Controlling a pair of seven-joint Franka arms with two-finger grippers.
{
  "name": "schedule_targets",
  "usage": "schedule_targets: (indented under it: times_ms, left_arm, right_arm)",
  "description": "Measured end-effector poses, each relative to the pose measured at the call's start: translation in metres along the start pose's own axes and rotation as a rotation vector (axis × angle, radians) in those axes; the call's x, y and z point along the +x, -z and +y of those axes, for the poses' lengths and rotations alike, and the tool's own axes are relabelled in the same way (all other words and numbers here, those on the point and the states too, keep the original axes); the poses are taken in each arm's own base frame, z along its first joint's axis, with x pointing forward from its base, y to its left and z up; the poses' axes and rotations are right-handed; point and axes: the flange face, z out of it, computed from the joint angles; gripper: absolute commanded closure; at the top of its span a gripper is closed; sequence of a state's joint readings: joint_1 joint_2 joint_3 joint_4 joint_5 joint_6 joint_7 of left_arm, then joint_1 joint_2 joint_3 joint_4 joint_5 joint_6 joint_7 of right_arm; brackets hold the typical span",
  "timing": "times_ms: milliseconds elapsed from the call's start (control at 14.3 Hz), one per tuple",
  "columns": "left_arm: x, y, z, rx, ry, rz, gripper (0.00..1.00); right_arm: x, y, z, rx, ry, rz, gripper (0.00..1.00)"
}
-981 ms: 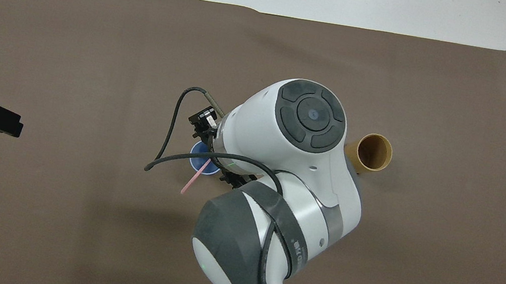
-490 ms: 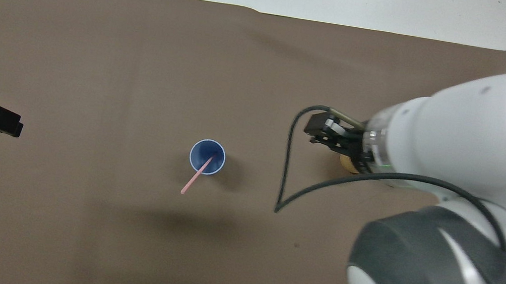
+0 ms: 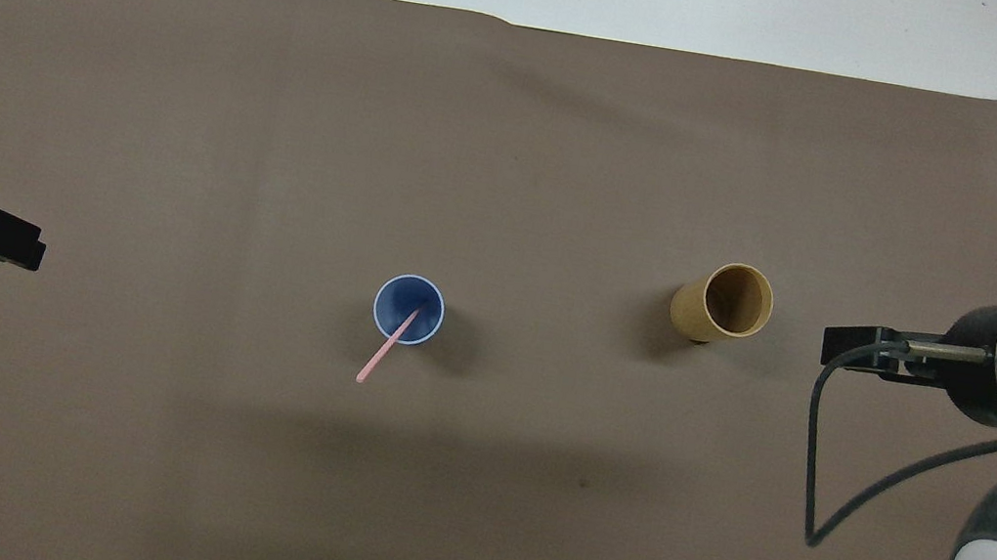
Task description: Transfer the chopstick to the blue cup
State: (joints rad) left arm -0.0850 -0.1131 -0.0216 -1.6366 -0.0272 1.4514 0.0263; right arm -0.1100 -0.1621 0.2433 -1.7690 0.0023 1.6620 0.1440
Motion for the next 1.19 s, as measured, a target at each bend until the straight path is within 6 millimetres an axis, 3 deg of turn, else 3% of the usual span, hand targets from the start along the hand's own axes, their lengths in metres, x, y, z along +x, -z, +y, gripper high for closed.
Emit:
schedule_targets:
  times_ms: [420,630,1191]
  left_arm:
    - [0.000,0.000,0.000,0.000,0.000,0.000,0.00]
    - [0.000,0.000,0.000,0.000,0.000,0.000,0.00]
    - [0.000,0.000,0.000,0.000,0.000,0.000,0.00]
  right_arm:
    - [0.028,0.032,0.015,-0.054,0.023,0.016,0.00]
    - [0.038,0.028,0.019,-0.049,0.019,0.001,0.00]
    - [0.041,0.032,0.023,-0.044,0.014,-0.047,0.00]
